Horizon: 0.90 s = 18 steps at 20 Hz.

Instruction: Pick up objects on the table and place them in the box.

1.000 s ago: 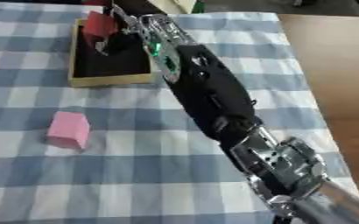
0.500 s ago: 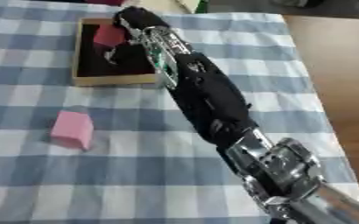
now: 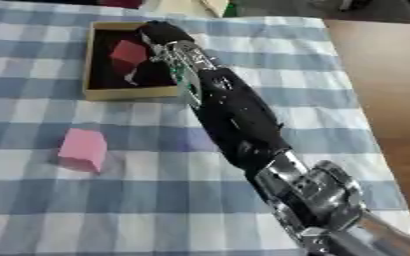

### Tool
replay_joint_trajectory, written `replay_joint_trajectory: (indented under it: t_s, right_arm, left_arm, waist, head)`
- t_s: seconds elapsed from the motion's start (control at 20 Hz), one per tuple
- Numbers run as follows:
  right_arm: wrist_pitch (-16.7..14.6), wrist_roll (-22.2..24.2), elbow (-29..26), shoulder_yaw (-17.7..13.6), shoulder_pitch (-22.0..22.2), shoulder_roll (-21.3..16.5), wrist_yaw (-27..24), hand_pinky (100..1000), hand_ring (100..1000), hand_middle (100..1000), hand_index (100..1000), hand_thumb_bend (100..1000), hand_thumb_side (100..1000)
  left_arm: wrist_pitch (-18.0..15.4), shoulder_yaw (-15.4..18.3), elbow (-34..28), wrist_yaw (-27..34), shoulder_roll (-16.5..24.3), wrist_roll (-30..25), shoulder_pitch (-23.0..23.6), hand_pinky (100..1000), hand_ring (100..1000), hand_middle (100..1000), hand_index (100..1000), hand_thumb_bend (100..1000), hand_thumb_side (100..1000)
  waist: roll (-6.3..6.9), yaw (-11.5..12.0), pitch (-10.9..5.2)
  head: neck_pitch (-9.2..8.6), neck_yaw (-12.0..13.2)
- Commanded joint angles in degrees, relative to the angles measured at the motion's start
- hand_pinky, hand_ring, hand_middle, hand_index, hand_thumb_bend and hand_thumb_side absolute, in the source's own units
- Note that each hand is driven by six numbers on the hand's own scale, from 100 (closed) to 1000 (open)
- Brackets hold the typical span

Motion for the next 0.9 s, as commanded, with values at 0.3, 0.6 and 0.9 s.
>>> replay_joint_trajectory:
  t_s: [0.3, 0.6, 0.9]
  right_arm:
    - [1.6, -1.2, -5.4, -1.2, -1.8, -0.9, 3.9, 852, 834, 560, 822, 581, 525]
    - [3.2, -0.6, -12.8, -2.0, -2.1, -2.5, 1.8, 855, 825, 526, 819, 525, 548]
    - [4.3, 1.1, -23.5, -1.7, -1.0, -6.6, -2.7, 845, 809, 502, 803, 432, 514]
  left_arm:
    - [-0.1, 0.3, -0.8, 0.1, 1.0, -0.1, -0.6, 770, 633, 647, 747, 100, 805]
    - [0.0, -0.1, -0.8, 0.4, 1.7, -0.4, -0.9, 770, 635, 649, 748, 100, 804]
    - [1.3, -1.9, -0.8, -2.9, 5.8, -2.3, -2.5, 770, 633, 658, 757, 100, 787]
  waist:
    - [0.71, -0.2, -1.57]
    - [0.68, -0.7, -2.15]
    - [0.94, -1.2, -2.6]
  head:
    - [-0.19, 0.3]
    - [-0.24, 0.7]
    - [-0.09, 1.9]
